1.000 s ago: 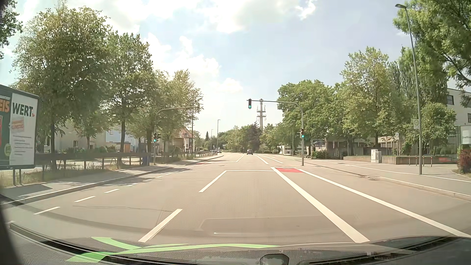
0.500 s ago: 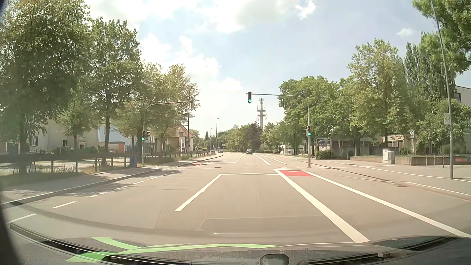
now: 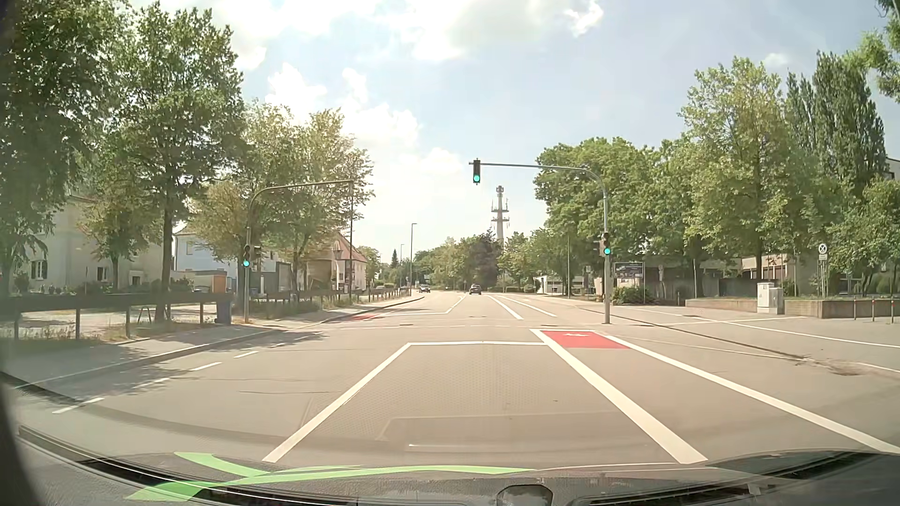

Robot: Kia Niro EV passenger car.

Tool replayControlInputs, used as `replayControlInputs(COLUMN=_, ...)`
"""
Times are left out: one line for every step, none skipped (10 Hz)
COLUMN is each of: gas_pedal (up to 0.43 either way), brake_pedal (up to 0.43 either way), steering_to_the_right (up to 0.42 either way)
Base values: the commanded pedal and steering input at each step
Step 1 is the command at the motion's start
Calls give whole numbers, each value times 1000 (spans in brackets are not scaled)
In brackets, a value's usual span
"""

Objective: Follow the waypoints while adhering to traffic rules and regulations

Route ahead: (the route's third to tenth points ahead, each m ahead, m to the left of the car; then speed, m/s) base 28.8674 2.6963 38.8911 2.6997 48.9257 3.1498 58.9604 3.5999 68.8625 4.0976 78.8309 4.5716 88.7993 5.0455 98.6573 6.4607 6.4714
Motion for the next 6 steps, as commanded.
replayControlInputs(gas_pedal=157, brake_pedal=0, steering_to_the_right=-3)
replayControlInputs(gas_pedal=157, brake_pedal=0, steering_to_the_right=-3)
replayControlInputs(gas_pedal=157, brake_pedal=0, steering_to_the_right=-3)
replayControlInputs(gas_pedal=157, brake_pedal=0, steering_to_the_right=-3)
replayControlInputs(gas_pedal=157, brake_pedal=0, steering_to_the_right=-3)
replayControlInputs(gas_pedal=157, brake_pedal=0, steering_to_the_right=-3)
